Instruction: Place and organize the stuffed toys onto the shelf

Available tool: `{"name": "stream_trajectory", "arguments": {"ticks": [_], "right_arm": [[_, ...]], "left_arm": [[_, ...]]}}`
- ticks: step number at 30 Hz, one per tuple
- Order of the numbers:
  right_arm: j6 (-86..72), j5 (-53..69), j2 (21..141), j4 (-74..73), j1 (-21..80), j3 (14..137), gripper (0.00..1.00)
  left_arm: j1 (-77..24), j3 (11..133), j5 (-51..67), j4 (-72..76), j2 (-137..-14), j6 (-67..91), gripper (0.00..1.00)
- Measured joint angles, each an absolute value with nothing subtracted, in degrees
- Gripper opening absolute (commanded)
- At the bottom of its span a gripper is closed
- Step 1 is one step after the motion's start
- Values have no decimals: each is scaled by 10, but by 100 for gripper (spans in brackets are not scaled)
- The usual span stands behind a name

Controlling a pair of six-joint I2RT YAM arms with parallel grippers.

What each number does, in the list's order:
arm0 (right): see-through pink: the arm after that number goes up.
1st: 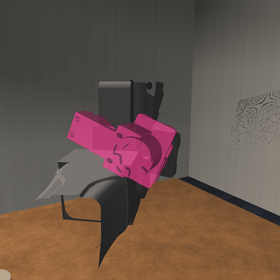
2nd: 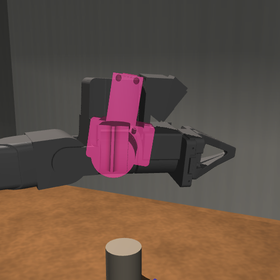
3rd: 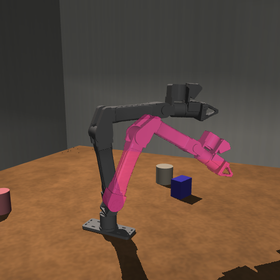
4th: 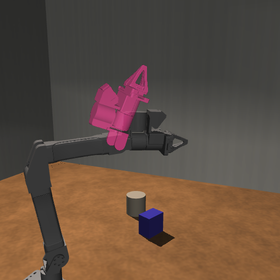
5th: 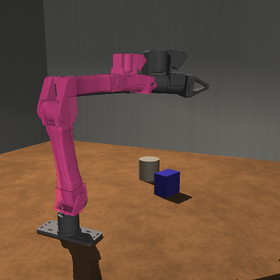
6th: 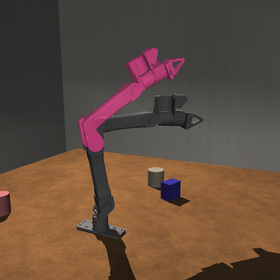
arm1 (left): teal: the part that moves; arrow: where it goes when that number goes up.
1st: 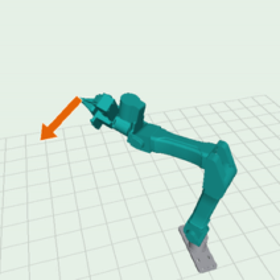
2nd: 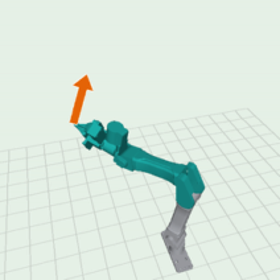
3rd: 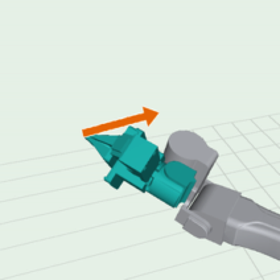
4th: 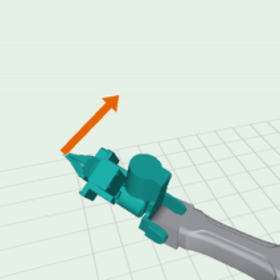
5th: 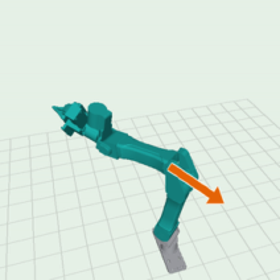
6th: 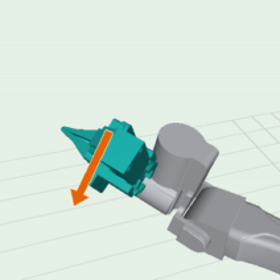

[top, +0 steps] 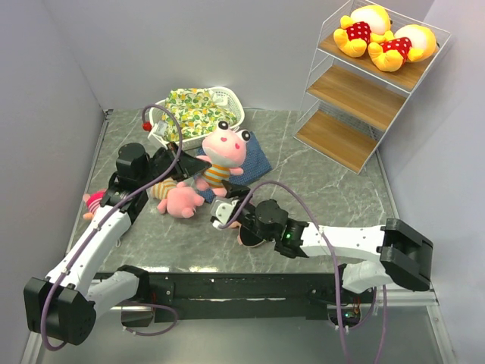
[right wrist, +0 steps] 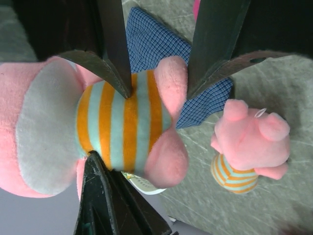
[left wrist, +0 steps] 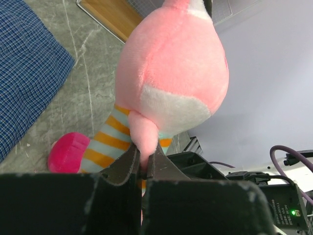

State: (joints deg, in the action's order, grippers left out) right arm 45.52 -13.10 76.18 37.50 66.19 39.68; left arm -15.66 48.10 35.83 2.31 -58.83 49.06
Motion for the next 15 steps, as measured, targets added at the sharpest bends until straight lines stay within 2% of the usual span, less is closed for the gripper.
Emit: {"name": "stream_trajectory", "arguments": {"ticks": [4,10,14,15], "right_arm": [[465,-153,777,410,670,394,48],[486,-209,814,495,694,383,61],[506,-248,857,571,716,378,59],[510,-255,867,586,718,378,56]], "left_arm": [[-156,481,358,24,-587,493,1],[-152,481,356,23,-587,503,1],[-149,481,356,23,-590,510,1],[-147,481,356,22,-592,513,1]]}}
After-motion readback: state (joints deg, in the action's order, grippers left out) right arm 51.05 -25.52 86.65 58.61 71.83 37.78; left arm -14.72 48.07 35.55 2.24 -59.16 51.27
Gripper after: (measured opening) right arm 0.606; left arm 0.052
